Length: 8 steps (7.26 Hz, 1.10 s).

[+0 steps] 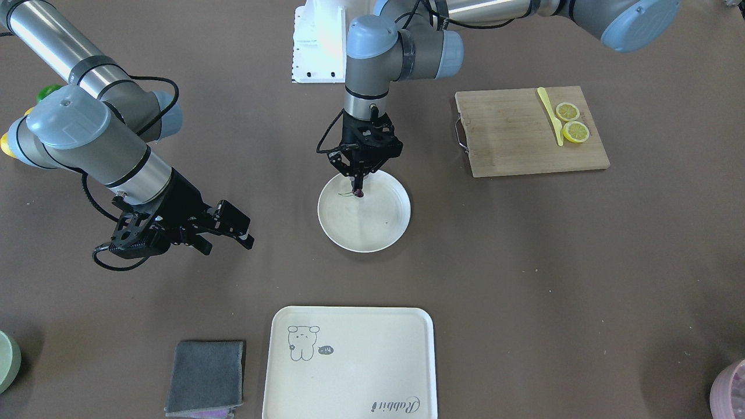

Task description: Place red cherry on plate

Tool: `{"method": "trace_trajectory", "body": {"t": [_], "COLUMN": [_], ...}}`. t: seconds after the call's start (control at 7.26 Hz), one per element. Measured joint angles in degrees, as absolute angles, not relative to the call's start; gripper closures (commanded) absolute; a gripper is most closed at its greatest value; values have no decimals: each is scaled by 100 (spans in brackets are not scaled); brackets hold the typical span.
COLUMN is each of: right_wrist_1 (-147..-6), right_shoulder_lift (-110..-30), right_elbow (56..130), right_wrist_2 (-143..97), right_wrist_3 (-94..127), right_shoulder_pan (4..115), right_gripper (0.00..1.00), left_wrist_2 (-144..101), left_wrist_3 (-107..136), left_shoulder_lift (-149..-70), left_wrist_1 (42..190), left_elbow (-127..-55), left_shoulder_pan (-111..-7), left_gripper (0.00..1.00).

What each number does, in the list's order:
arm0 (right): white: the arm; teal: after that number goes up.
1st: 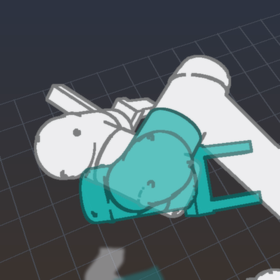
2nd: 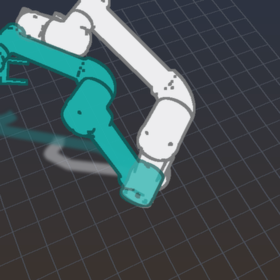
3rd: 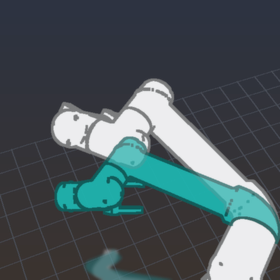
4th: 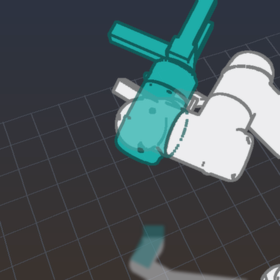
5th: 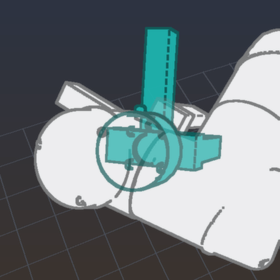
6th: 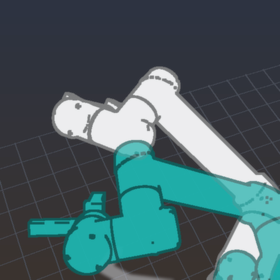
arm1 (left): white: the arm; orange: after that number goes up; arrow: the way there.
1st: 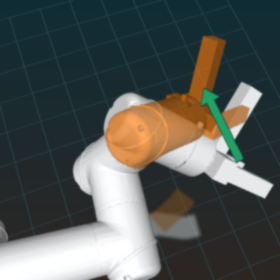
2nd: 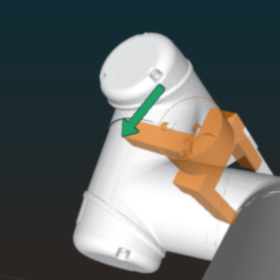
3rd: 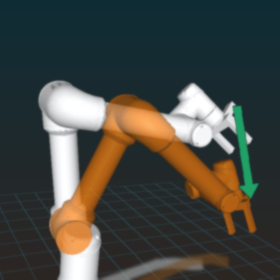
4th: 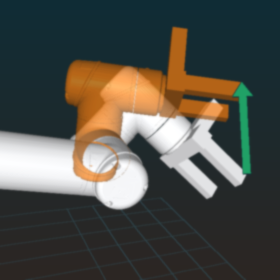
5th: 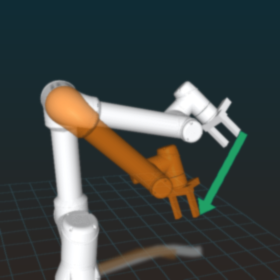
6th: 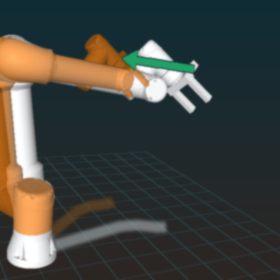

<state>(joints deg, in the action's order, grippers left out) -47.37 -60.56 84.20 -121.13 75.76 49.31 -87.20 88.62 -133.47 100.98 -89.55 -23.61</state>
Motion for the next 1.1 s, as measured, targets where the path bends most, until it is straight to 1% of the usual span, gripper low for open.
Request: {"method": "trace_trajectory", "body": {"t": [0.28, 0.55, 0.69, 0.96, 1.1], "right_wrist_1": [-4739, -4780, -4922, -5512, -5794], "right_shoulder_lift": [-6055, -6086, -6154, -6318, -6449], "right_elbow": [8441, 8520, 8603, 8806, 8871], "right_wrist_2": [-12121, -12181, -12294, -12728, -12880], "right_wrist_3": [7578, 7582, 7565, 7048, 6603], "right_shoulder_pan": [4932, 5006, 5126, 5582, 5812], "right_gripper": [0, 0, 0, 0, 0], "left_wrist_2": [-8738, -8777, -8782, -9049, -9325], "left_wrist_3": [8843, 8442, 7985, 7032, 6760], "left_shoulder_lift": [-13333, -13153, -12886, -11941, -11528], "left_wrist_1": [10102, 10097, 10090, 10124, 10275], "left_elbow": [-8975, -9244, -9584, -10493, -10701], "left_shoulder_pan": [-2587, -2999, -3247, -4072, -4466], "left_gripper": [2, 3, 3, 2, 2]}}
